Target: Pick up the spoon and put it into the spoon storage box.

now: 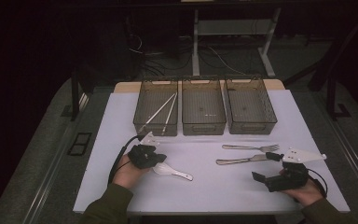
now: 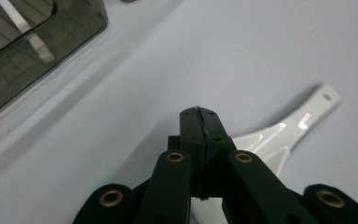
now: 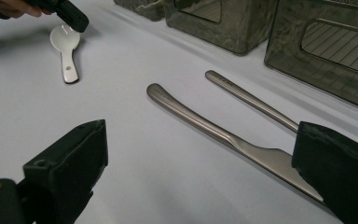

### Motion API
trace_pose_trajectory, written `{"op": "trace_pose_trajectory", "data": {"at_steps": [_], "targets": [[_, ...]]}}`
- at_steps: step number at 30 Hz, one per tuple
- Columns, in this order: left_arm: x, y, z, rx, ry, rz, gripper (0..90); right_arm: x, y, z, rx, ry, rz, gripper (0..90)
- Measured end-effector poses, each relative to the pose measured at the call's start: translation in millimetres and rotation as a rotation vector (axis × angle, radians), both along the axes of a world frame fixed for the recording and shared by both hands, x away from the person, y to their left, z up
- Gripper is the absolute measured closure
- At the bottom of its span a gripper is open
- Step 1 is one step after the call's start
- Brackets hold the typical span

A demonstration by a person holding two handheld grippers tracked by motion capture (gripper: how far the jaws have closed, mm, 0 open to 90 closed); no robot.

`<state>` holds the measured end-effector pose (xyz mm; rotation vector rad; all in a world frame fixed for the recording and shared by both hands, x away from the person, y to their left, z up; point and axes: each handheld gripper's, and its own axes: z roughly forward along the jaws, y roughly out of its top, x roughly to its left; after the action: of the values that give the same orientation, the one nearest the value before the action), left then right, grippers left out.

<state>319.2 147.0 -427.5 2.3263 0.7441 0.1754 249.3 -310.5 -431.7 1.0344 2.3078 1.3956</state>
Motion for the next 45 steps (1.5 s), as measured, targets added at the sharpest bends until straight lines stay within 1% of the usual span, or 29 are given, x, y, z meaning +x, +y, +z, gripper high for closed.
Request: {"op": "trace_pose_trajectory", "data": {"at_steps": [1, 4, 5, 8, 10, 12, 14, 17, 19, 20, 23, 25, 27, 30, 31, 33, 34, 40, 41, 42, 43, 45], "targets": [[-1.9, 0.9, 0.4, -0.005, 0.006, 0.007, 88.8, 0.0, 0.0, -0.1, -0.001, 0.0, 0.0, 3.6], [-5.9, 4.8, 0.4, -0.006, 0.015, 0.006, 88.8, -0.1, 0.0, 0.0, -0.001, -0.002, -0.001, 3.6], [-6.8, 6.1, 0.0, -0.002, 0.014, 0.002, 88.8, -0.1, 0.0, 0.0, 0.0, -0.001, -0.001, 3.6], [-11.0, 8.8, -0.9, -0.009, 0.019, 0.008, 88.8, 0.0, 0.1, 0.0, -0.001, -0.001, -0.001, 3.6], [-12.0, 10.2, -0.1, -0.011, 0.013, 0.005, 88.8, 0.0, 0.1, 0.0, -0.001, -0.001, -0.001, 3.6], [-13.7, 11.0, 1.2, -0.019, 0.013, 0.015, 88.8, 0.1, 0.0, -0.1, -0.001, -0.001, -0.001, 3.6], [-14.9, 12.9, 3.6, -0.029, 0.001, 0.013, 88.8, 0.0, 0.1, 0.0, 0.0, 0.001, -0.002, 3.6], [-18.2, 16.1, 7.3, -0.051, -0.014, 0.023, 87.9, -0.2, -0.2, 0.1, -0.002, 0.001, 0.0, 3.6], [-21.1, 18.5, 8.9, -0.065, -0.023, 0.039, 83.3, -0.2, -0.3, 0.0, -0.002, 0.001, 0.0, 3.6], [-22.3, 20.1, 9.7, -0.065, -0.032, 0.044, 80.2, 0.0, -0.4, -0.2, -0.003, -0.001, 0.001, 3.6], [-25.8, 24.9, 9.9, -0.083, -0.047, 0.069, 66.5, -0.3, -0.2, -0.1, -0.004, -0.001, 0.001, 3.6], [-26.2, 28.1, 9.2, -0.097, -0.039, 0.082, 59.4, -0.3, 0.0, -0.2, -0.005, 0.0, 0.001, 3.6], [-24.9, 29.2, 6.4, -0.104, -0.017, 0.083, 53.6, -0.3, 0.1, -0.2, -0.005, 0.0, 0.001, 3.6], [-23.2, 26.4, 1.7, -0.092, 0.009, 0.078, 49.6, 0.0, 0.2, -0.4, -0.007, -0.004, 0.003, 3.6], [-22.4, 25.5, 0.7, -0.081, 0.008, 0.067, 49.3, 0.0, 0.2, -0.4, -0.007, -0.005, 0.002, 3.6], [-22.5, 23.3, -1.2, -0.074, 0.017, 0.066, 48.7, 0.0, 0.2, -0.4, -0.007, -0.005, 0.002, 3.6], [-21.9, 23.2, -1.8, -0.062, 0.017, 0.056, 48.5, -0.3, 0.2, -0.3, -0.006, -0.001, 0.001, 3.6], [-21.9, 22.0, -5.3, -0.046, 0.036, 0.044, 48.0, -0.2, 0.2, -0.4, -0.008, -0.004, 0.002, 3.6], [-21.6, 22.0, -5.7, -0.036, 0.036, 0.037, 48.0, -0.2, 0.3, -0.4, -0.008, -0.002, 0.001, 3.6], [-21.7, 21.2, -7.0, -0.038, 0.038, 0.036, 48.0, -0.2, 0.2, -0.4, -0.008, -0.003, 0.002, 3.6], [-21.3, 21.2, -7.3, -0.027, 0.041, 0.026, 48.0, -0.2, 0.3, -0.4, -0.008, -0.003, 0.001, 3.6], [-21.8, 19.9, -8.1, -0.017, 0.043, 0.026, 48.2, -0.3, 0.3, -0.4, -0.009, -0.004, 0.001, 3.6]]}}
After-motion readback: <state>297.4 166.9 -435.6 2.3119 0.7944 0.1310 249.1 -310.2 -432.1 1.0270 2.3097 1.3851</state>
